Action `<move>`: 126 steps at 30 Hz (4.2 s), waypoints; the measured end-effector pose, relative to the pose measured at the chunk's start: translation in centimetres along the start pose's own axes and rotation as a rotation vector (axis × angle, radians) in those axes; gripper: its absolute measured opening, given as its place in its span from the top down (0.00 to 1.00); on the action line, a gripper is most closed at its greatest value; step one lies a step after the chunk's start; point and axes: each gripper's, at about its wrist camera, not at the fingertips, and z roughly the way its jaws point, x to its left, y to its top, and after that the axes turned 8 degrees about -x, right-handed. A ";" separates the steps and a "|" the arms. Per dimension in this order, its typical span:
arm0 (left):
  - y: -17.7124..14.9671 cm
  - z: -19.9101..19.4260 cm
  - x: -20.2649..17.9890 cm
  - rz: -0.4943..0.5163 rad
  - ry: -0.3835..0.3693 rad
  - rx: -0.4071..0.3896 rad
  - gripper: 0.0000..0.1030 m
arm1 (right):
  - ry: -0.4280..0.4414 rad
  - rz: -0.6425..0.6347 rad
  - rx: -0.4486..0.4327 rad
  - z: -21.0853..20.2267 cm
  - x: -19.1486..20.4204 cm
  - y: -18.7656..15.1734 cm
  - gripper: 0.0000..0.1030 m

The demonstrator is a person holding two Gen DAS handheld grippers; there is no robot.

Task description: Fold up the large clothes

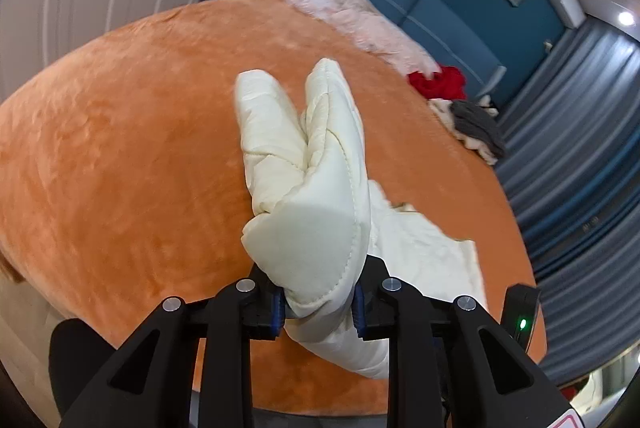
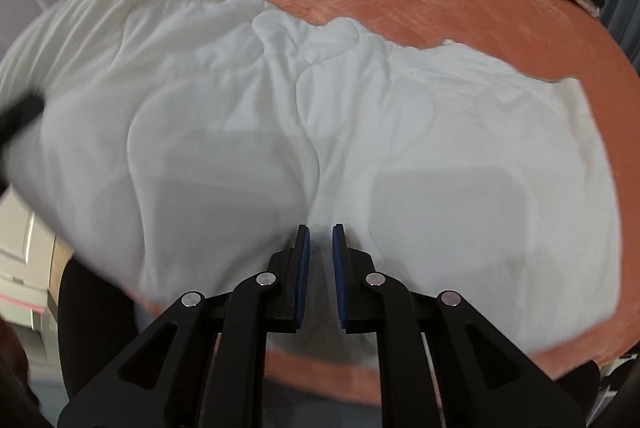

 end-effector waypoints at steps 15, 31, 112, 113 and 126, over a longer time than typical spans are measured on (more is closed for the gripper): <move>-1.1 -2.3 -10.9 0.310 -0.065 -0.028 0.82 | 0.232 0.078 0.000 -1.5 -0.3 -1.9 0.91; -11.3 8.5 -19.9 0.483 -0.070 0.264 0.81 | -0.047 0.310 -0.088 -10.9 -14.9 -7.0 0.91; -1.1 17.8 -14.6 0.334 0.094 0.229 0.42 | -0.098 0.525 -0.134 -1.1 -18.5 7.0 0.71; -1.7 18.7 -14.8 0.335 0.100 0.242 0.42 | -0.095 0.505 -0.144 -1.0 -18.3 6.6 0.82; -8.0 24.3 -14.7 0.430 0.179 0.227 0.39 | -0.273 0.352 -0.203 2.7 -18.5 2.7 0.85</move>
